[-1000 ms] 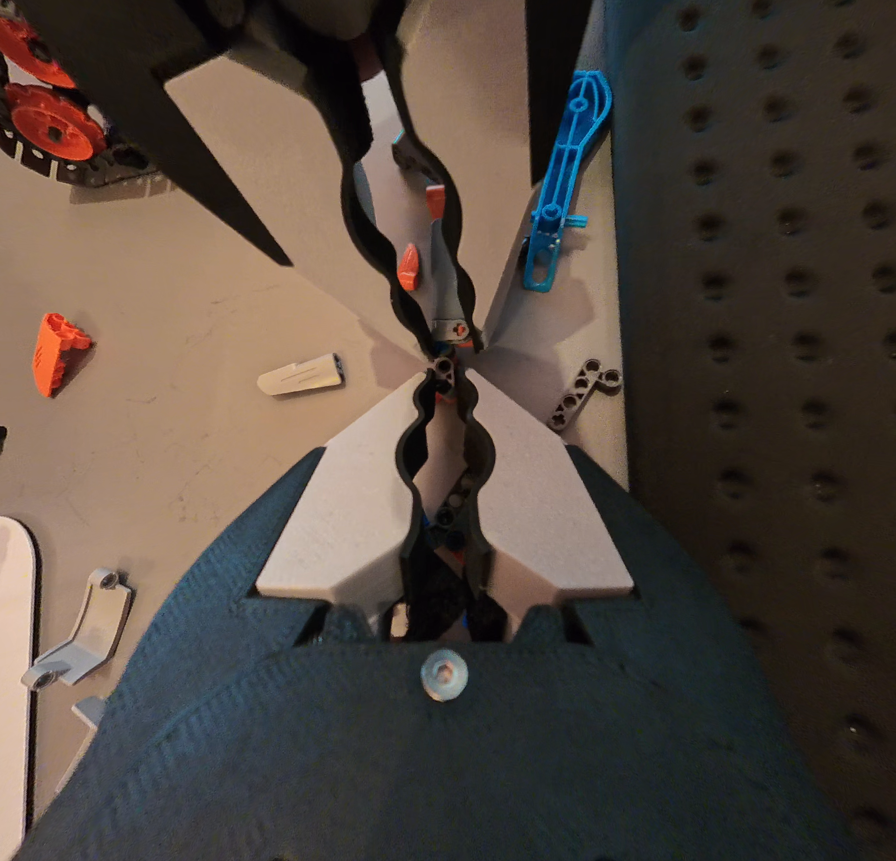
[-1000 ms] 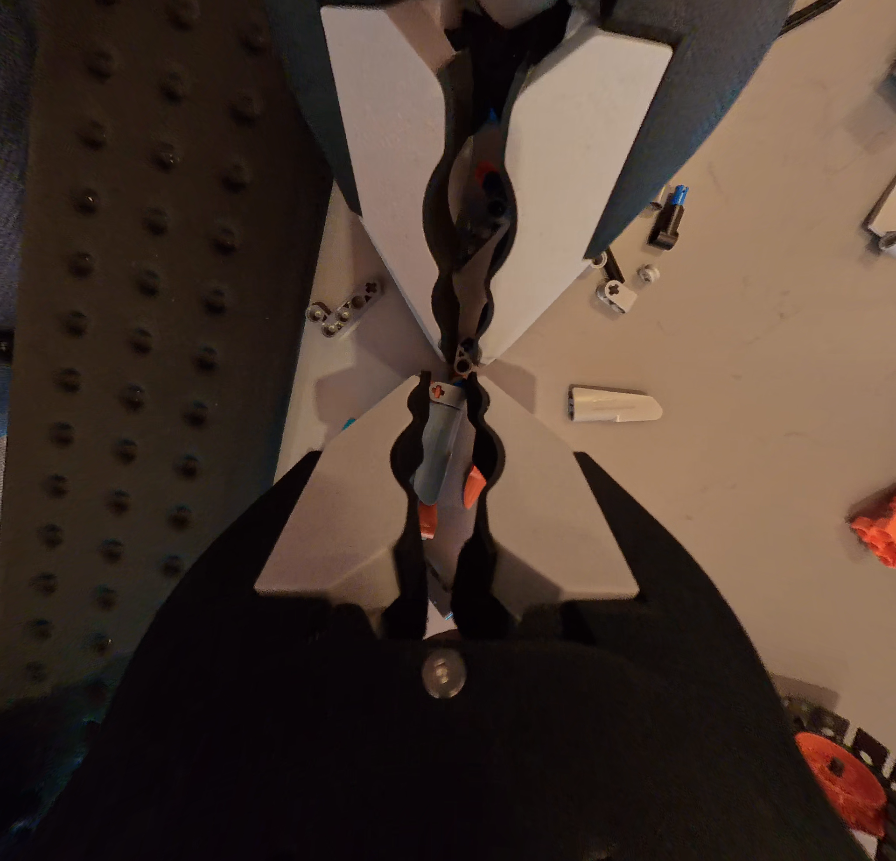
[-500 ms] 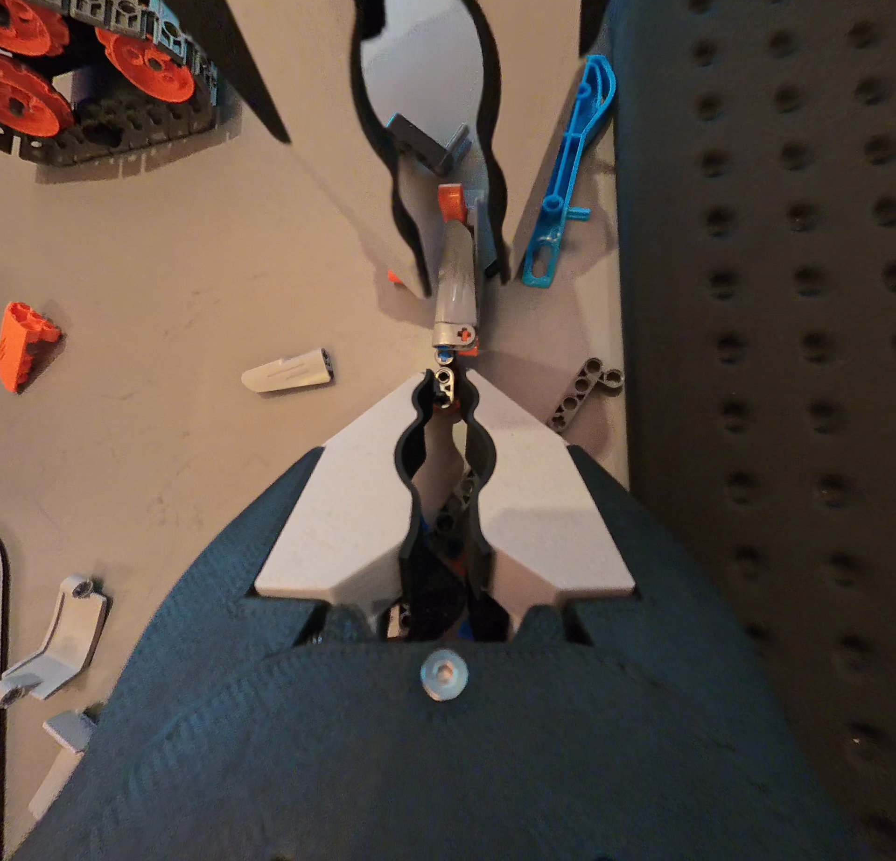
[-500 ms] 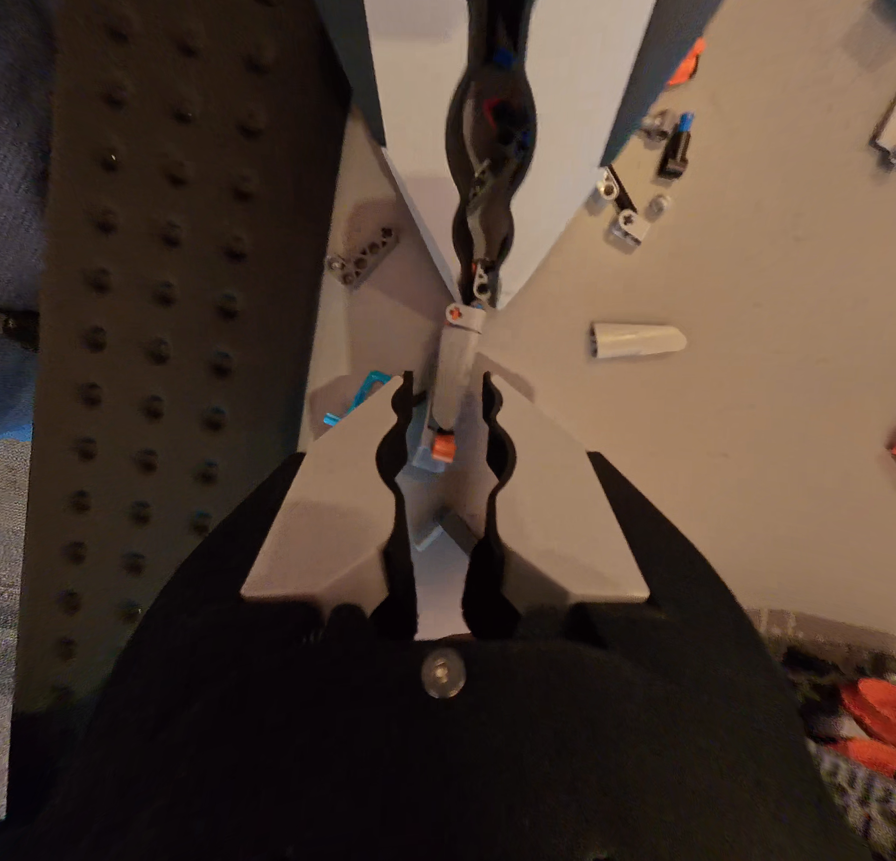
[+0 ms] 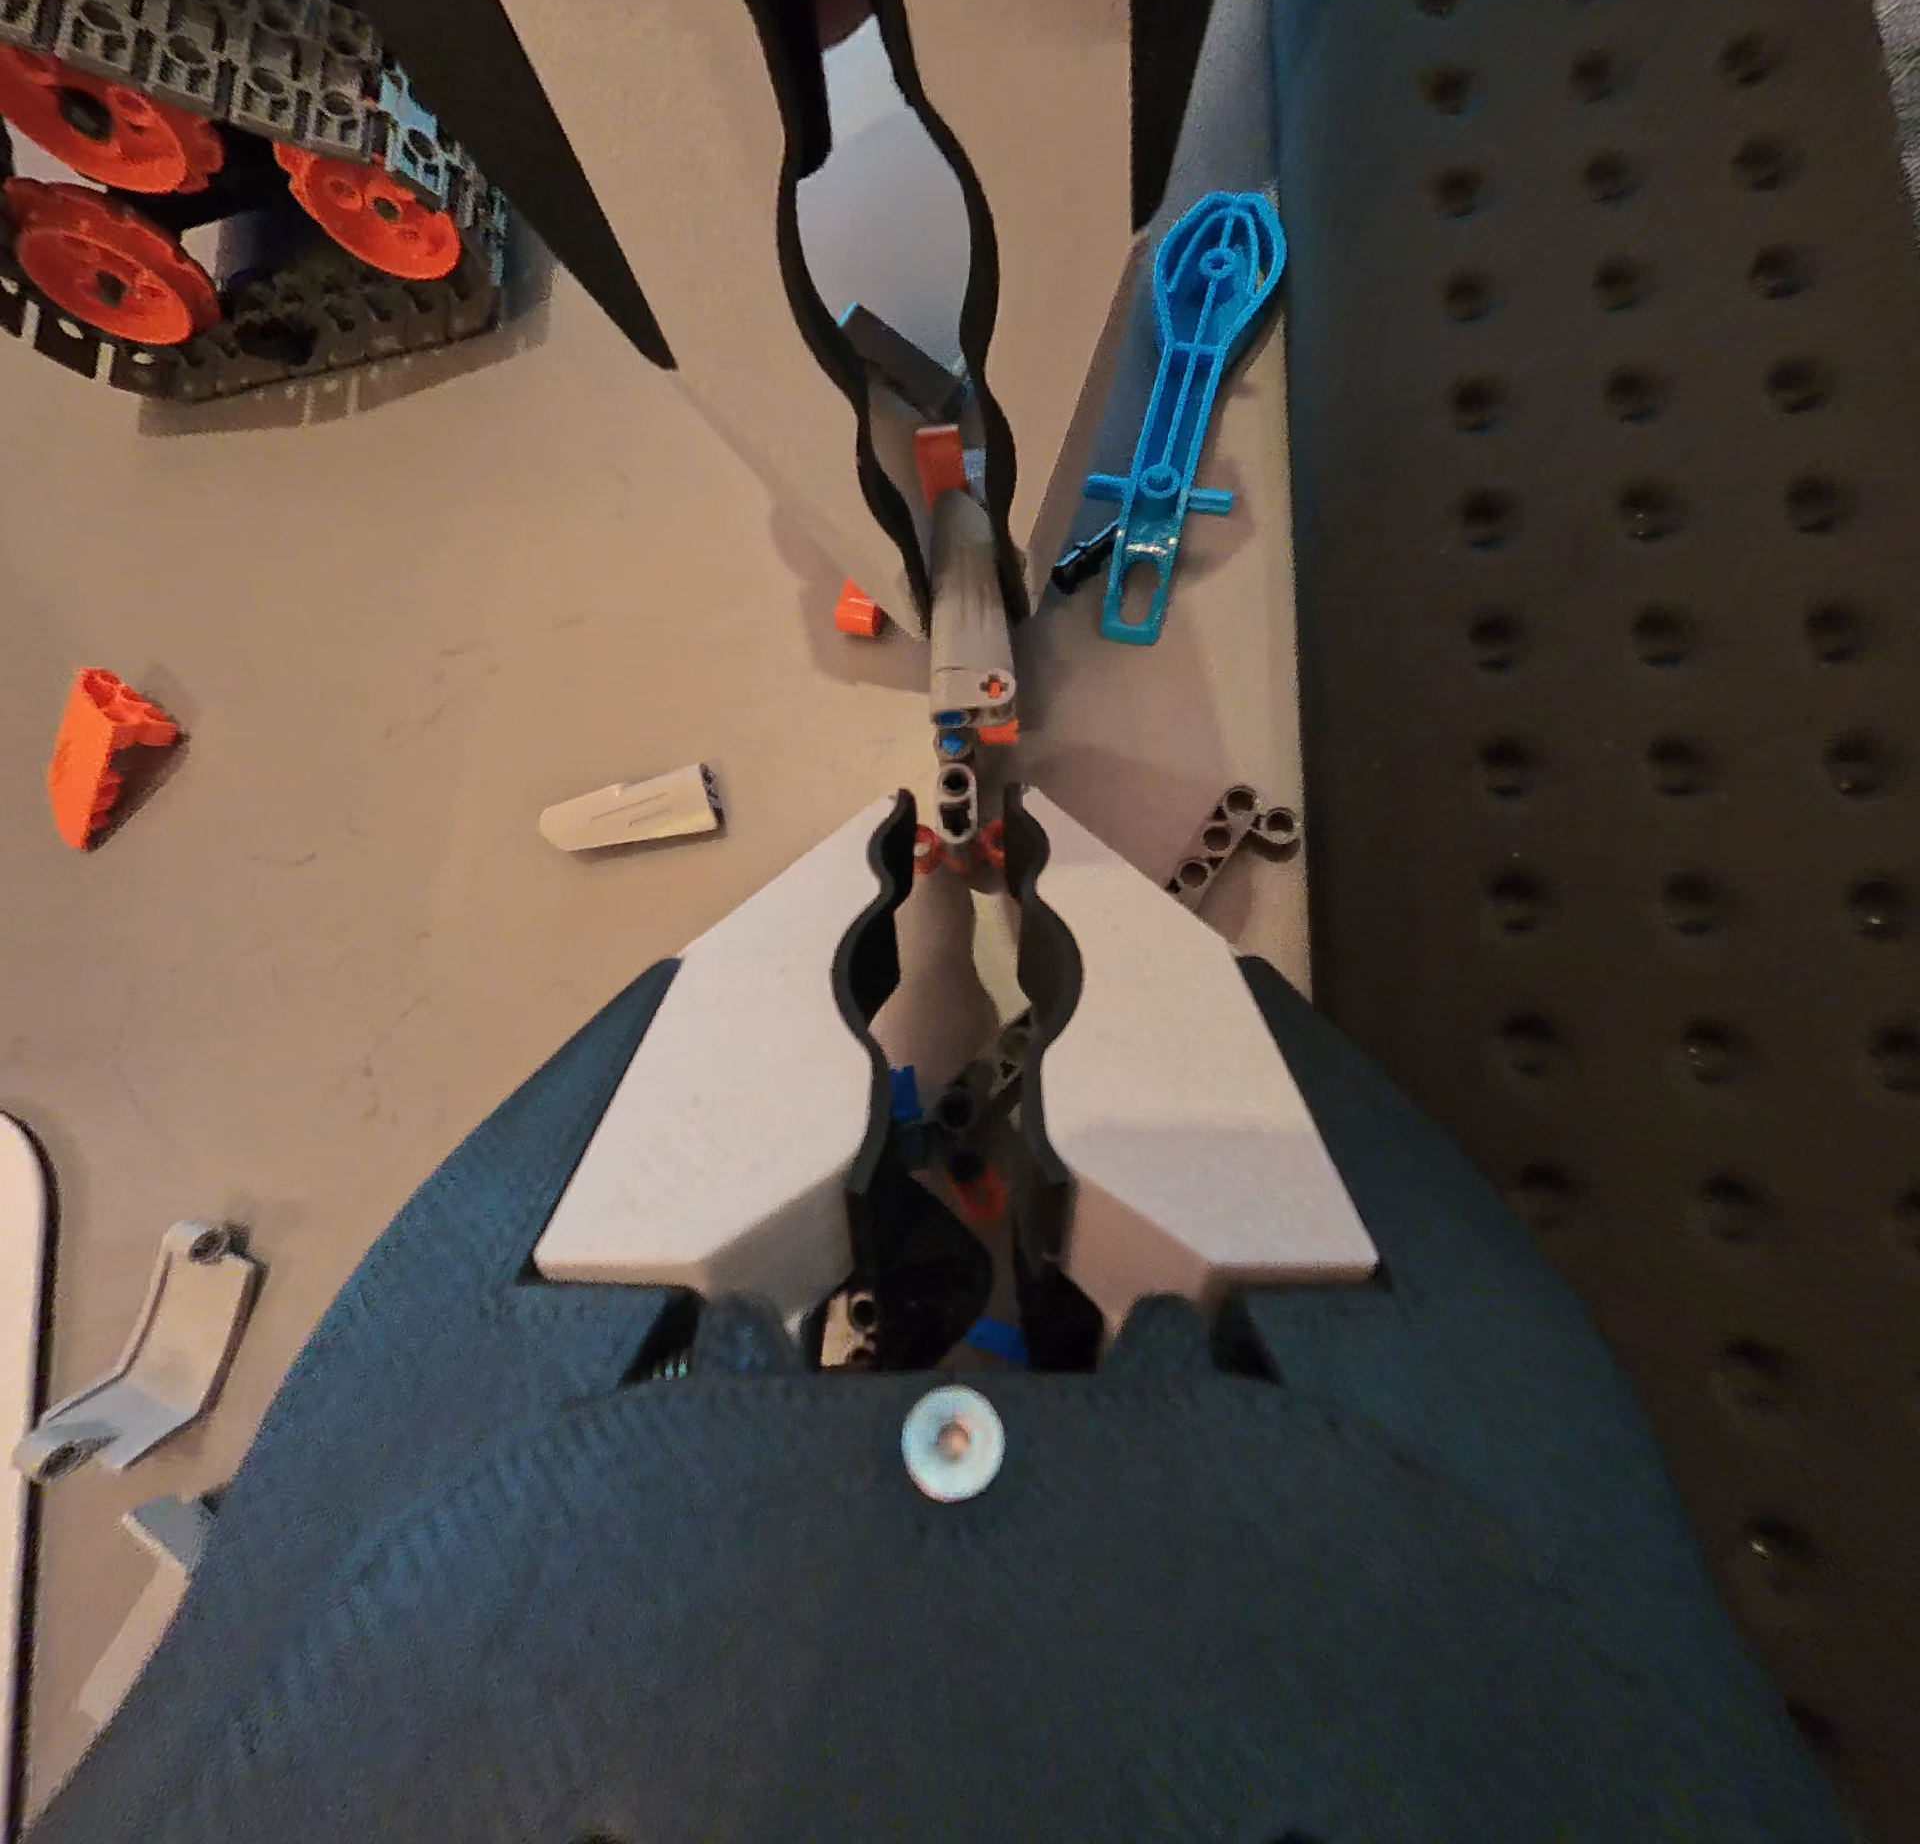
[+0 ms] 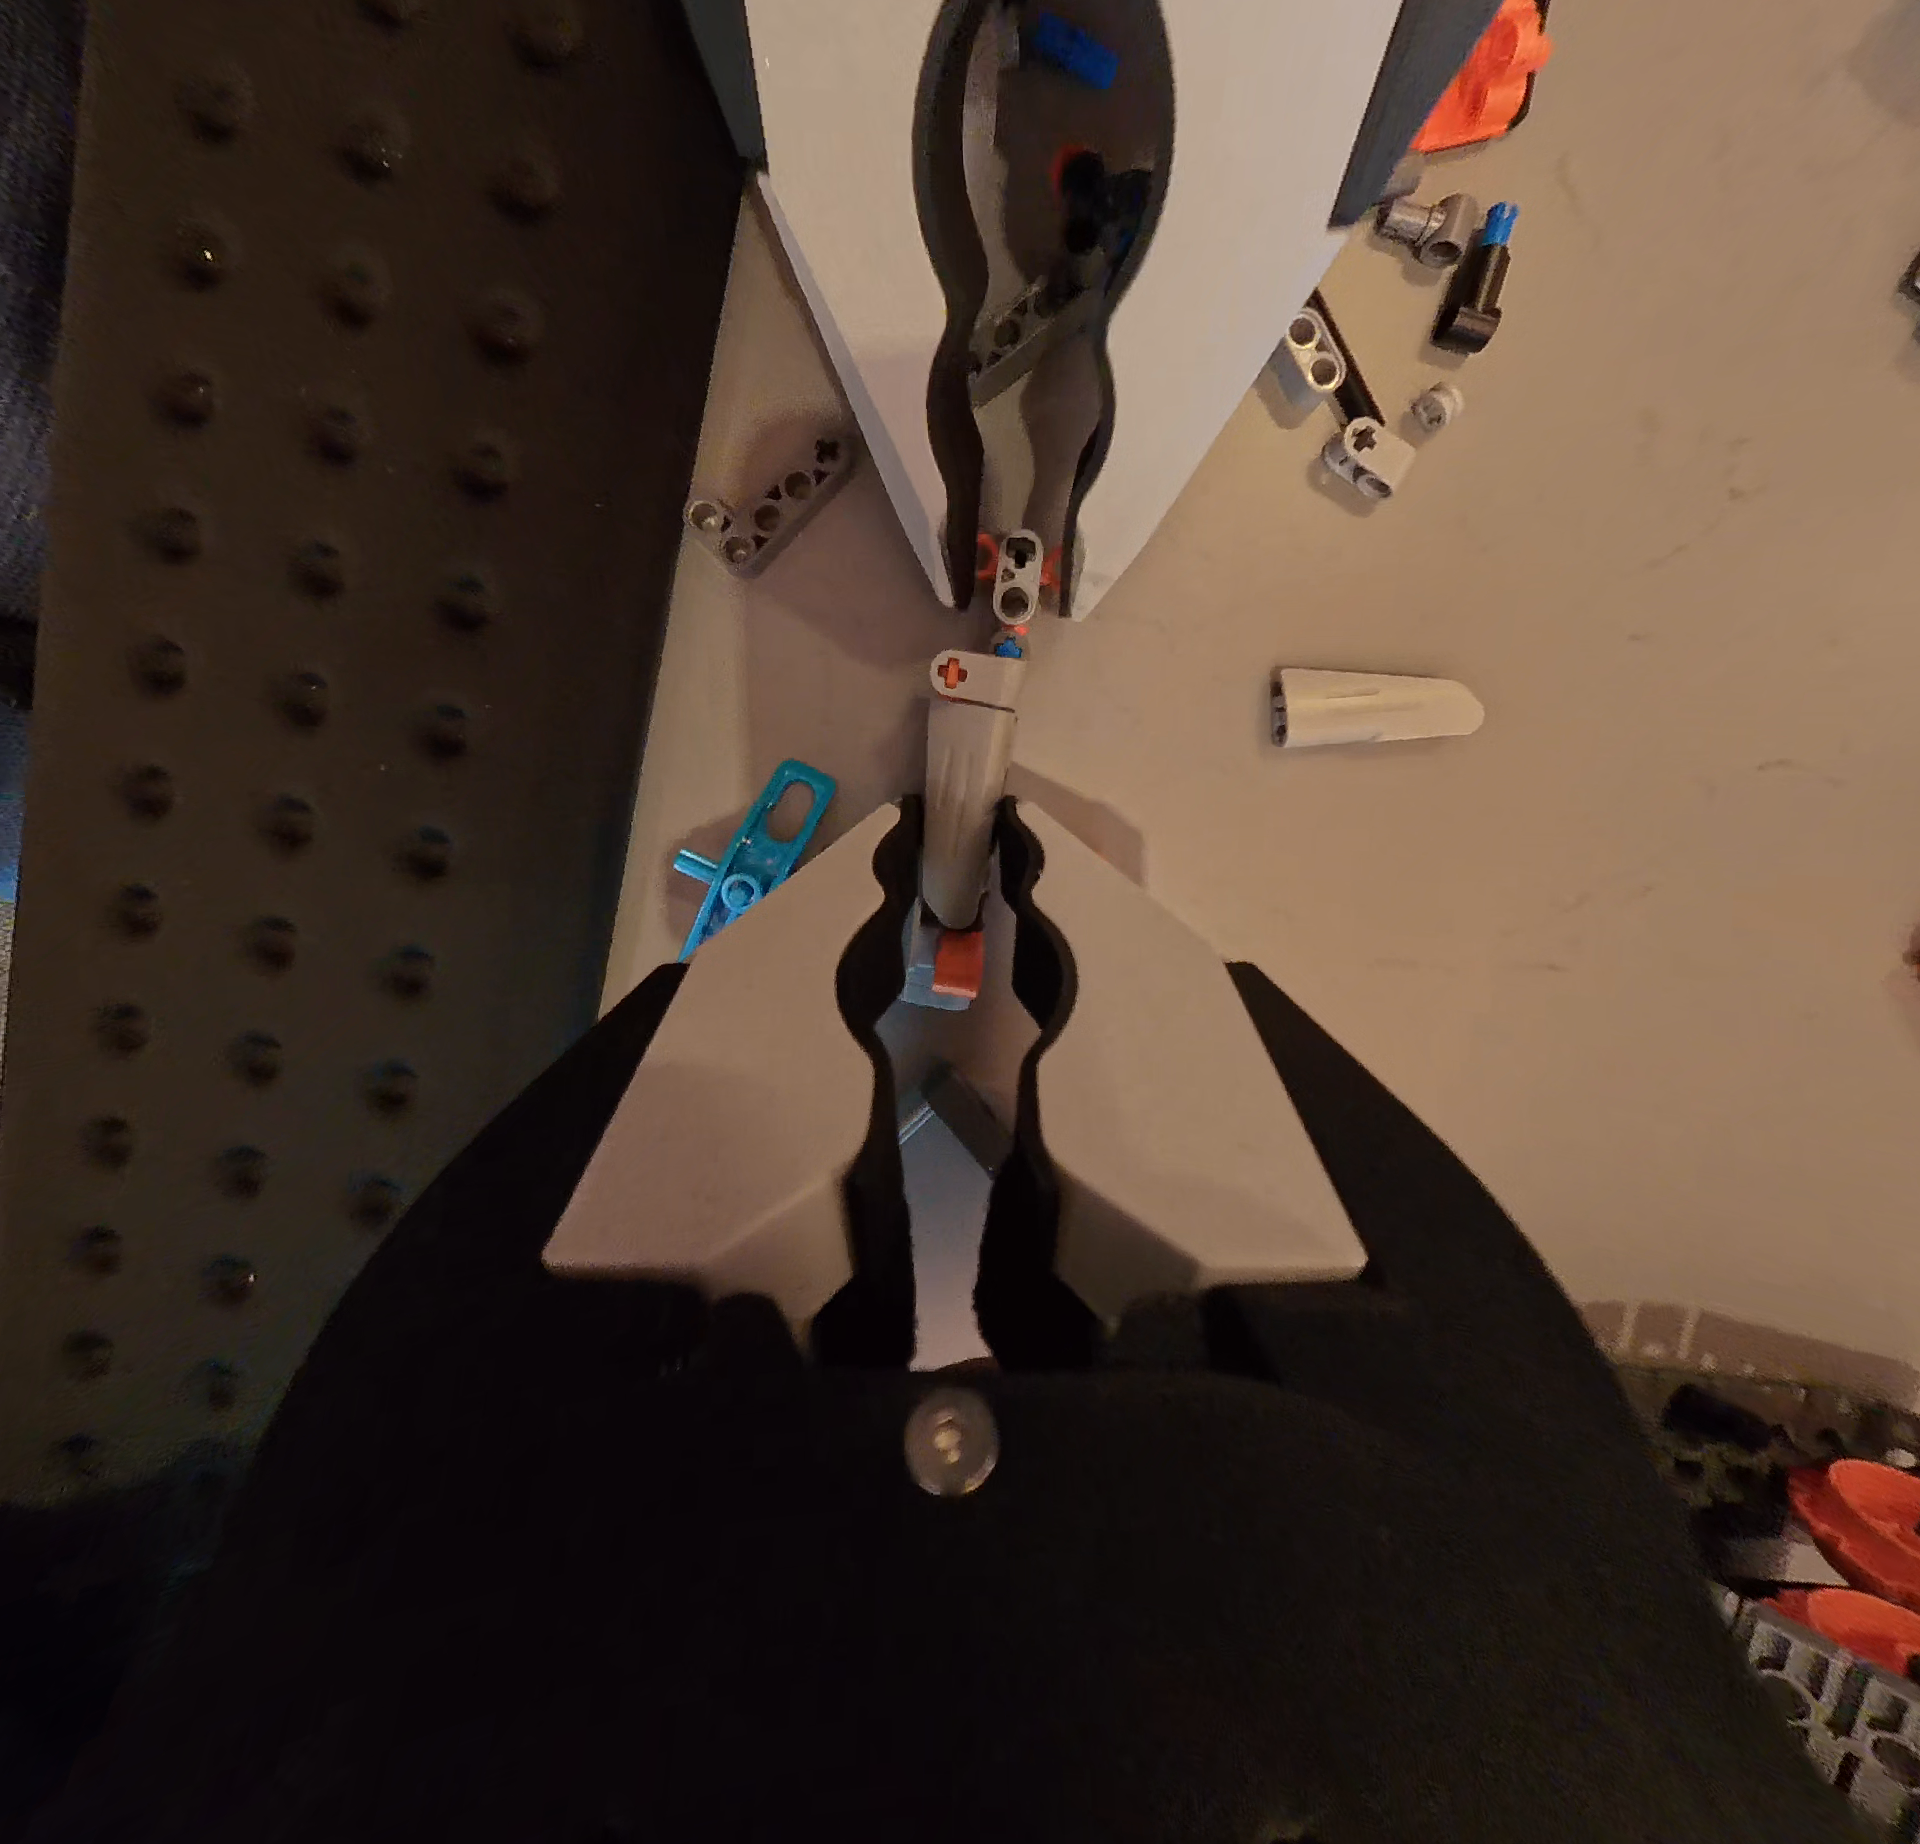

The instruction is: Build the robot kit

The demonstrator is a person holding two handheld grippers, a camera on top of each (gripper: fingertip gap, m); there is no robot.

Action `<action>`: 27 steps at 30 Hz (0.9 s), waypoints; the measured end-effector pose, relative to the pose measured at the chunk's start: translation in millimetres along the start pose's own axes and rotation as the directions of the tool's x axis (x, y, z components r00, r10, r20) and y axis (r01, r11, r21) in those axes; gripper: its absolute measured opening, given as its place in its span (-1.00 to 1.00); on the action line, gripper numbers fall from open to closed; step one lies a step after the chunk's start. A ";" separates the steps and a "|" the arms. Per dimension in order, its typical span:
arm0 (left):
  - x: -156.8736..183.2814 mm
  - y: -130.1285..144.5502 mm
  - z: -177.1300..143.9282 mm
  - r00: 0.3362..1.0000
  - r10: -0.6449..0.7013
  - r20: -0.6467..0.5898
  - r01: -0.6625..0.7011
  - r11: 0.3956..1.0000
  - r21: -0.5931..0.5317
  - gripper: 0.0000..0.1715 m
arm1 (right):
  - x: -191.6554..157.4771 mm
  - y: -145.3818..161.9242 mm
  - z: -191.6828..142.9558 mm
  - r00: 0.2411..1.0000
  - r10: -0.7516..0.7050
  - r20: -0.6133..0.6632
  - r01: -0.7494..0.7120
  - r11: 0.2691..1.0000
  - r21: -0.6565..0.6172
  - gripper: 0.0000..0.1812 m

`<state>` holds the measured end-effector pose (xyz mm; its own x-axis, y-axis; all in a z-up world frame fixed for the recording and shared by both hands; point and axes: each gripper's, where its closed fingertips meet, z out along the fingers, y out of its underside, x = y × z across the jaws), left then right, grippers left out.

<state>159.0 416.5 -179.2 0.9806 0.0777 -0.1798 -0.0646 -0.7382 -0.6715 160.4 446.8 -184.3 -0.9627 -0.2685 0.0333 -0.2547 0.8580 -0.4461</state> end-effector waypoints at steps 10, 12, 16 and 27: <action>-12.3 10.5 -30.5 0.998 -0.058 0.016 0.058 0.998 -0.019 -0.70 | -1.6 18.3 -5.2 0.998 0.049 0.048 -0.048 0.999 -0.024 -0.86; -11.6 11.0 -38.9 0.998 -0.065 0.017 0.066 0.998 -0.012 -0.68 | -2.9 19.3 -5.4 0.998 0.045 0.054 -0.044 0.999 -0.028 -0.85; -12.7 18.8 -48.7 0.997 -0.058 0.053 0.060 0.998 -0.031 -0.65 | -2.1 17.9 -4.4 0.998 0.039 0.048 -0.038 0.999 -0.017 -0.75; -16.7 37.3 -51.9 0.996 -0.068 0.062 0.072 0.996 -0.061 -0.66 | 6.3 3.9 -23.3 0.999 0.014 -0.050 -0.008 0.994 0.106 -0.68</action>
<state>149.8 352.9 -164.0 0.9694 0.1691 -0.1779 0.0175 -0.7705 -0.6372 151.2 458.7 -165.0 -0.9695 -0.2343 0.0720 -0.2355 0.8088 -0.5388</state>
